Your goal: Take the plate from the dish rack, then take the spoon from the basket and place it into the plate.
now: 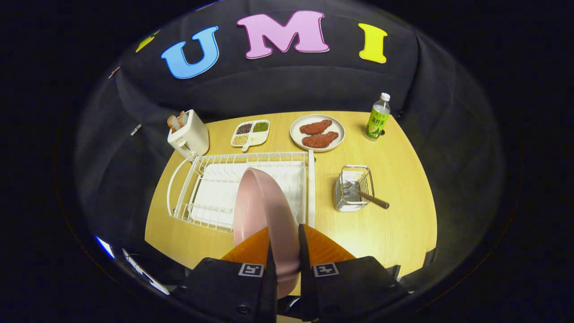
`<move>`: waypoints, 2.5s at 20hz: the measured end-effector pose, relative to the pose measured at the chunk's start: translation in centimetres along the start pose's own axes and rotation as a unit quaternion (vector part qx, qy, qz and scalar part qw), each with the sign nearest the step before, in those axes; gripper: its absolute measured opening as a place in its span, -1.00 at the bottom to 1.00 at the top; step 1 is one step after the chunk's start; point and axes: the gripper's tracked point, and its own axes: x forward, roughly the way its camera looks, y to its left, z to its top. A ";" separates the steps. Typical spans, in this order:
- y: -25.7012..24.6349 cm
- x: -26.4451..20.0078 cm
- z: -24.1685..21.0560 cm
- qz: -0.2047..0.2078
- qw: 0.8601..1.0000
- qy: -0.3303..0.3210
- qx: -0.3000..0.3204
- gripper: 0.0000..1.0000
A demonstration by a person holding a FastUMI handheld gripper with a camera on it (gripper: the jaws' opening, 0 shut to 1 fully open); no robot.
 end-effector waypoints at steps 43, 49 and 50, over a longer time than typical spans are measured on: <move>-16.4 6.1 3.8 -0.056 0.979 -0.185 -0.062 -0.45; -17.2 11.2 3.9 -0.041 0.980 -0.178 -0.083 -0.50; -17.3 11.9 3.9 -0.035 0.980 -0.177 -0.080 -0.49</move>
